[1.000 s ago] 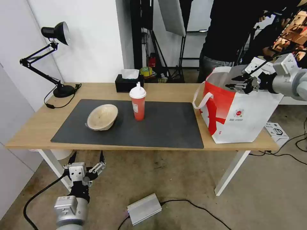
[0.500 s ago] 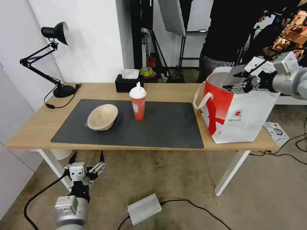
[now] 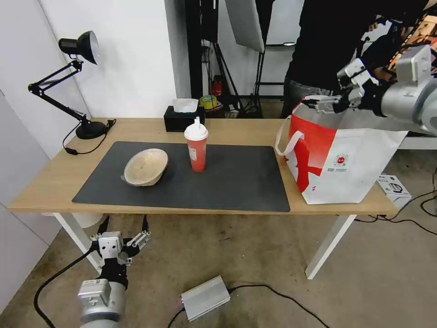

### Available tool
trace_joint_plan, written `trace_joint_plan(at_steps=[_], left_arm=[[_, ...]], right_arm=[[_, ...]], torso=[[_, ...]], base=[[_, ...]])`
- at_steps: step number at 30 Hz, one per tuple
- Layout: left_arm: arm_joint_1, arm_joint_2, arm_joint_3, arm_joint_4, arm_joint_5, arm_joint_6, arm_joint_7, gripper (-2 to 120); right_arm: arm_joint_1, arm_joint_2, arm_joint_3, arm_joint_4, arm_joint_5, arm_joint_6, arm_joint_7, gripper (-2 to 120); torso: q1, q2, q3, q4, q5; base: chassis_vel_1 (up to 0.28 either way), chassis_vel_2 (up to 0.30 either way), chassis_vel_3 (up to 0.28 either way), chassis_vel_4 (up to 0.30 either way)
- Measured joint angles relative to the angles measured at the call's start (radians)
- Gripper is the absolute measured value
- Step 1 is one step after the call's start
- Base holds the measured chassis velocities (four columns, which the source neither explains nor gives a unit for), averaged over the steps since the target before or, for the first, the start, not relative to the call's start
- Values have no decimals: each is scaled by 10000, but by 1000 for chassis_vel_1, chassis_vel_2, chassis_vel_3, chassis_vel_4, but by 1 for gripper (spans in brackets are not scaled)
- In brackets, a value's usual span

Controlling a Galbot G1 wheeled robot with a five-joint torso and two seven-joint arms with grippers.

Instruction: Pick up the trash from the table and place it into the takeout bag.

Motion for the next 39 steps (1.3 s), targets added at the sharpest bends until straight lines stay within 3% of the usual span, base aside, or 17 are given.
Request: trace_joint_plan(at_steps=[4,8,14,21,26,28,31,33,39], left_arm=[[19,-15,-12,-23,2,2,-1,100],[44,-75,-13,-35,23,6,0,100],[46,-127,-13,-47,32,6,0,100],[73,-165,-51,-12,41,-104,0,100],[72,-162,-79,42,45,-150,0,100],[82,-163,-113,84,58,-183,-4,100],[140,-201,-168,84,69,-233,-9,100],[221,-285,-252,65,100,-323,-41,100],[206,-317,-262,60,179,-334,-67,100]], right_arm=[[143,205,-30,413,574,110,616,70],[236,473,14,1034,1402,297,1531,82],[-43,587,448,1583,1881,452,2243,86],[-1821,211,2298,2276,1903,947,3253,89],[-2914,61,3247,2536,1416,1284,3718,89],[-4474,14,4404,2865,471,1858,4236,89],[-5280,99,4690,2930,-322,2335,4266,89],[-6410,343,5041,3085,-1127,2888,4222,89],[-9062,1118,6657,3738,-2146,3478,4227,90]], torso=[[0,0,0,-1,0],[0,0,0,0,0],[0,0,0,1,-1],[0,0,-1,-2,1],[0,1,-1,-2,3],[0,1,-1,-2,0],[-1,1,-1,-4,1],[1,0,1,5,2],[-1,1,0,-3,1]], base=[[0,0,0,0],[0,0,0,0],[0,0,0,0],[0,0,0,0],[0,0,0,0],[0,0,0,0],[0,0,0,0],[0,0,0,0],[0,0,0,0]])
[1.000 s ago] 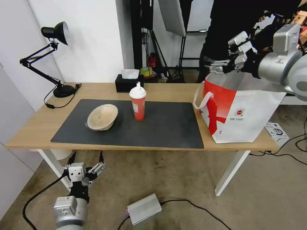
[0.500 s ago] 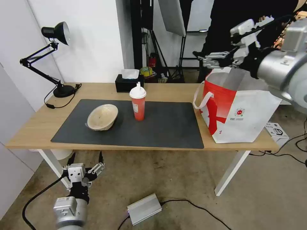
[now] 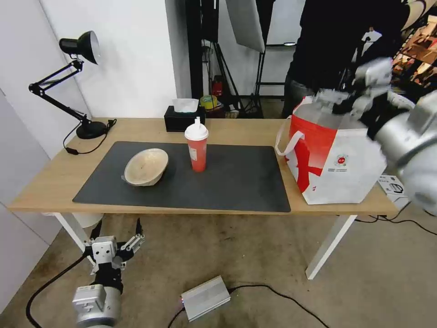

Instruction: Pick up the trash from the table and place it into the takeout bag.

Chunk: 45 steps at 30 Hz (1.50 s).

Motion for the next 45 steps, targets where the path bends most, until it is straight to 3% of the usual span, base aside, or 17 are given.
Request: trace_joint_plan(at_steps=[7,22,38,45], left_arm=[[-33,11,24,69,53,0,-4,100],[-3,42,16,38,54,0,-9,100],[-70,88,39,211,47,-2,-14,100],[-71,110,26,233,42,-6,-18,100]], right_arm=[[-2955,1265,1330,560,-1746,692,-7,100],[-6157,3692,1105,924,-4499,1554,340,100],[-7311,4747,-444,68,-5797,3074,1523,100],[-7444,4871,-497,-521,-5970,3564,1679,100]], torso=[[0,0,-1,2,-1],[0,0,-1,3,-1],[0,0,-1,3,0],[0,-1,-1,3,0]], base=[[0,0,0,0],[0,0,0,0],[0,0,0,0],[0,0,0,0]])
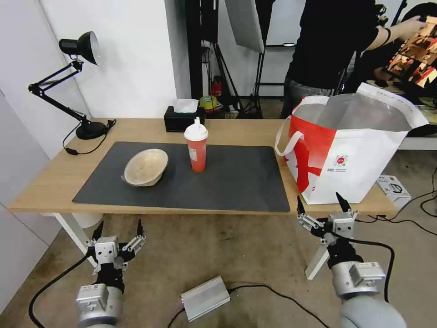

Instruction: Pick up the trash from the table and place it into the takeout bag.

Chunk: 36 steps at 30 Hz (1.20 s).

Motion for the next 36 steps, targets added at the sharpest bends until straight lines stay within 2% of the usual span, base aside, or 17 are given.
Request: trace_joint_plan(at_steps=[2,8,14,36], left_arm=[[0,2,-2,6,0,-1,0,100],[29,-3,1,28,1,-7,-3,100],[48,-22,7,30,19,-15,-3,100],[14,-33,3,46,29,-18,-9,100]], right_arm=[[-30,14,-1,-86,-13,98,-20,100],[-88,53,56,-743,-188,992,-949,100],[-179,68,83,-812,-369,1060,-1541,100],[-291,464,14,-1162,-607,979,-1077,100]], torso=[[0,0,0,-1,0],[1,0,0,0,1],[2,0,0,0,0],[1,0,0,0,0]], base=[[0,0,0,0],[0,0,0,0],[0,0,0,0],[0,0,0,0]])
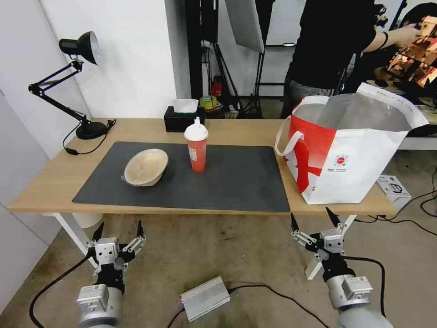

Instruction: Pick up the trash from the table and place it into the takeout bag.

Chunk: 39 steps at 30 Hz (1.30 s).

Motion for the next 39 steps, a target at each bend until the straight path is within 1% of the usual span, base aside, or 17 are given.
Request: trace_joint_plan(at_steps=[7,24,34,39], left_arm=[[1,-2,1,0,5,0,0,100],[-4,-2,17,40,38,4,3,100],[-18,3,30,59,39,7,3,100],[-25,32,42,58,39,10,3,100]], right_arm=[[-87,254,-35,-130,-13,0,382,100],[-101,597,-272,-342,-83,0,631,100],[8,458,-376,-229,-68,-5,624,100],[389,186,-536,-1,266,-12,387,100]], torso=[[0,-1,0,-1,0],[0,0,0,0,0],[0,0,0,-1,0],[0,0,0,0,0]], base=[[0,0,0,0],[0,0,0,0],[0,0,0,0],[0,0,0,0]])
